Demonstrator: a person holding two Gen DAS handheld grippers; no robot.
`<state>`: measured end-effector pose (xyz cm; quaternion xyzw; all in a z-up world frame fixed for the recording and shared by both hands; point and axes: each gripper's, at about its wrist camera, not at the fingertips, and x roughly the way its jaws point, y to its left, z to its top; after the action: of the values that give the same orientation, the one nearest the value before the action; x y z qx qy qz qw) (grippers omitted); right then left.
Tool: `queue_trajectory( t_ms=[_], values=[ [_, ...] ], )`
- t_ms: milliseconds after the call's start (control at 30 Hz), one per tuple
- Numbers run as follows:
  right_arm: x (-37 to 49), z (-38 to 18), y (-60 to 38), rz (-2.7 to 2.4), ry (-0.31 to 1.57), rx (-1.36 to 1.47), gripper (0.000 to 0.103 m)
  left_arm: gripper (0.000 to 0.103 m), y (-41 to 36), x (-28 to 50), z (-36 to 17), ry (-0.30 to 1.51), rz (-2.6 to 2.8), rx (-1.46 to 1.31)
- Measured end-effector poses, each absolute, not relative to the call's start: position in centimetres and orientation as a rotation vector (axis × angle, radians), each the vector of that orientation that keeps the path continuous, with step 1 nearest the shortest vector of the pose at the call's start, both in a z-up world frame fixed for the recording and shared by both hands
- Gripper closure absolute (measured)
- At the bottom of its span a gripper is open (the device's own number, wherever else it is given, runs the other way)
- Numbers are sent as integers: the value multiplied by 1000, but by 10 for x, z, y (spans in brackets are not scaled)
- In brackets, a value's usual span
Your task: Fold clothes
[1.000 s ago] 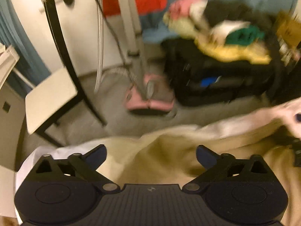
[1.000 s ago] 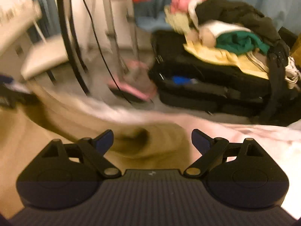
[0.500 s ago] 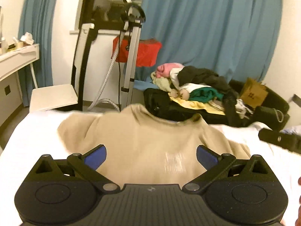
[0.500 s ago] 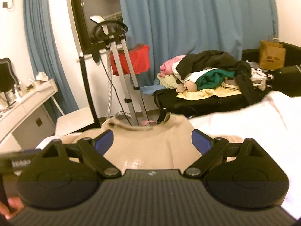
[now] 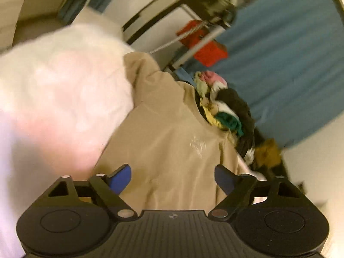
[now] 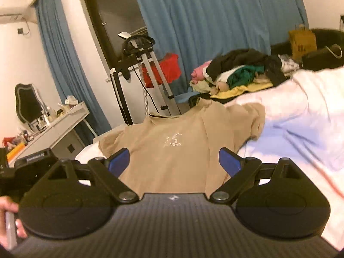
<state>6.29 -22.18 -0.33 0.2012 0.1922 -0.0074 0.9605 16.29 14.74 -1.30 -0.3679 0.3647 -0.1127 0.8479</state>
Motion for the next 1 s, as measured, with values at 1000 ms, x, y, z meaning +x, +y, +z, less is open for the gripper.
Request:
queue_trajectory(
  t_ms=[1000],
  values=[
    [186,-135,-249,-159,572,557,12,39,186,371,-125,758,-194,-1114]
  ],
)
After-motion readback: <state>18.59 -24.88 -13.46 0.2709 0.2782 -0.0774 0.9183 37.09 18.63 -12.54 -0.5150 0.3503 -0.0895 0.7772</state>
